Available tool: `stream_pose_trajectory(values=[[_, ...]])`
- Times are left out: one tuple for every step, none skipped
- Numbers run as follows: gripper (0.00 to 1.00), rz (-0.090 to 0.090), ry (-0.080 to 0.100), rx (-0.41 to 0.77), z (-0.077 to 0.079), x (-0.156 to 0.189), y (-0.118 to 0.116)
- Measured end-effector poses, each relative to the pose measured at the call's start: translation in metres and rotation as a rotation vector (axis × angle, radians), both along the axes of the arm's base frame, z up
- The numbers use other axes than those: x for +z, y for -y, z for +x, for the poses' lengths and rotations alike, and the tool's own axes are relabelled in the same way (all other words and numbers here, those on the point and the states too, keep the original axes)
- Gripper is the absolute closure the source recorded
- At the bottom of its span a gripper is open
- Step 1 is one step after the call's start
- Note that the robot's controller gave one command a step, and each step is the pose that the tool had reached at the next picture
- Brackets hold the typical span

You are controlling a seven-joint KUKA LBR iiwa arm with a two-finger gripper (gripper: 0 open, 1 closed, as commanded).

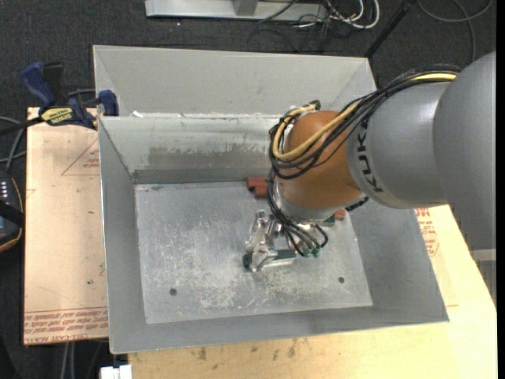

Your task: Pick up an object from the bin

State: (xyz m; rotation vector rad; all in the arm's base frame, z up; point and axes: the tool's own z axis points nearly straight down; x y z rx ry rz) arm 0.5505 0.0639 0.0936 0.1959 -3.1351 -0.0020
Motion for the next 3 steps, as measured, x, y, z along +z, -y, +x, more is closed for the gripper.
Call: stream_pose_trajectory(values=[[1.00,0.000,-0.001,-0.011,0.006,0.043,0.001],[1.00,0.000,0.004,-0.019,0.007,0.076,0.001],[1.00,-0.001,-0.004,-0.029,0.003,0.116,0.010]])
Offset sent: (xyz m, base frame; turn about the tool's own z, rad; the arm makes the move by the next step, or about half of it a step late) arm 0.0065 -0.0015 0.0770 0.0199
